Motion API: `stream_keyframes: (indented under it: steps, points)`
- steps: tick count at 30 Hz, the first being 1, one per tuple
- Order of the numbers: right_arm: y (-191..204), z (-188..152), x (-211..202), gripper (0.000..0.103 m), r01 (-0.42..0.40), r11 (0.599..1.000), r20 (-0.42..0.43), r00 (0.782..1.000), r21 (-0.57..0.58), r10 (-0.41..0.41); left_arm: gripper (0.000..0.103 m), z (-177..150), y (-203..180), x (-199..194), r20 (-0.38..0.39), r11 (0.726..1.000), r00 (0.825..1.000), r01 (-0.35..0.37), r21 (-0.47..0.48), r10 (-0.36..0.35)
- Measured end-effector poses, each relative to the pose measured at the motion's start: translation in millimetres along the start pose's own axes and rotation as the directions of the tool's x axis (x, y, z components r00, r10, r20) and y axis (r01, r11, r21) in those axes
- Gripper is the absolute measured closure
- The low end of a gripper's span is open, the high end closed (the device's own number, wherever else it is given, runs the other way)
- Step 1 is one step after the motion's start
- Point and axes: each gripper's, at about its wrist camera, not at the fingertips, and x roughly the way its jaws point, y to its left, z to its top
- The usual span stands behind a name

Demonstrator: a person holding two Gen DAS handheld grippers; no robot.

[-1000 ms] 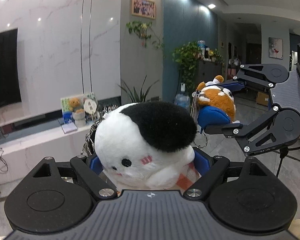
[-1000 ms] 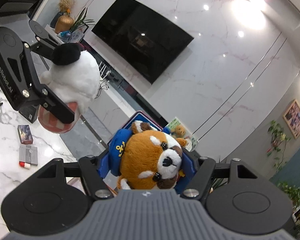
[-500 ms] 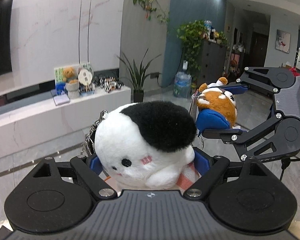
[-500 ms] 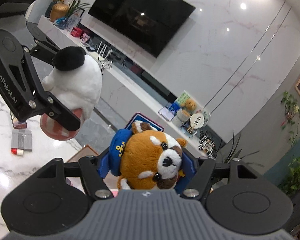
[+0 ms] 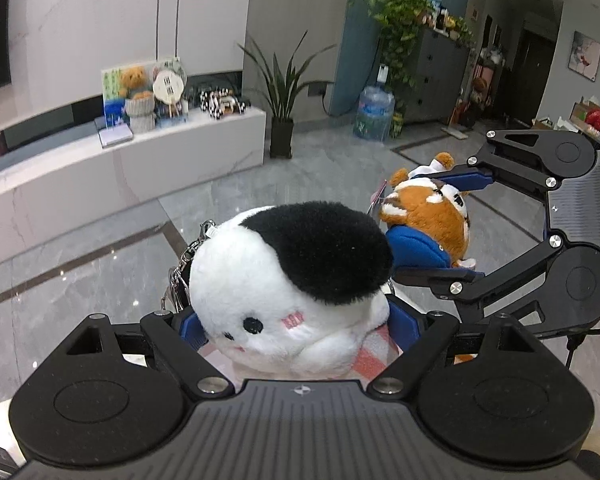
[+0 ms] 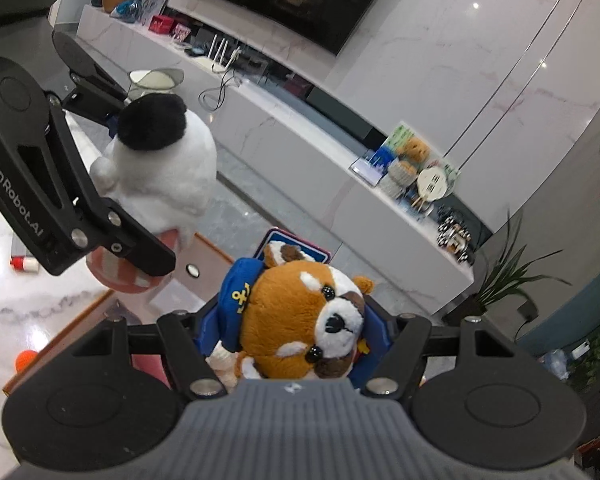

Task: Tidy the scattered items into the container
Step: 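Carry both plushes in the left and right tools over the orange box, then open the left tool to drop the white plush while the right tool releases the red panda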

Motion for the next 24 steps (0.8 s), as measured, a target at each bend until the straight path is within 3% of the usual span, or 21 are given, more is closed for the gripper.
stream_keyframes:
  steps: [11,17,24]
  points:
    - [16,-23,58,0.032,-0.063,0.998,-0.084,0.994,0.013,0.064,0.001,-18,19,51,-0.088,0.999,0.996,-0.014,-0.032,0.011]
    - [28,-32,93,0.032,-0.103,0.994,-0.124,0.987,0.025,0.105,0.001,-30,26,77,-0.147,0.998,0.988,-0.056,-0.010,0.054]
    - [37,-25,118,0.032,-0.099,0.995,-0.142,0.985,0.003,0.098,0.001,-36,34,97,-0.181,0.995,0.978,-0.102,-0.001,0.100]
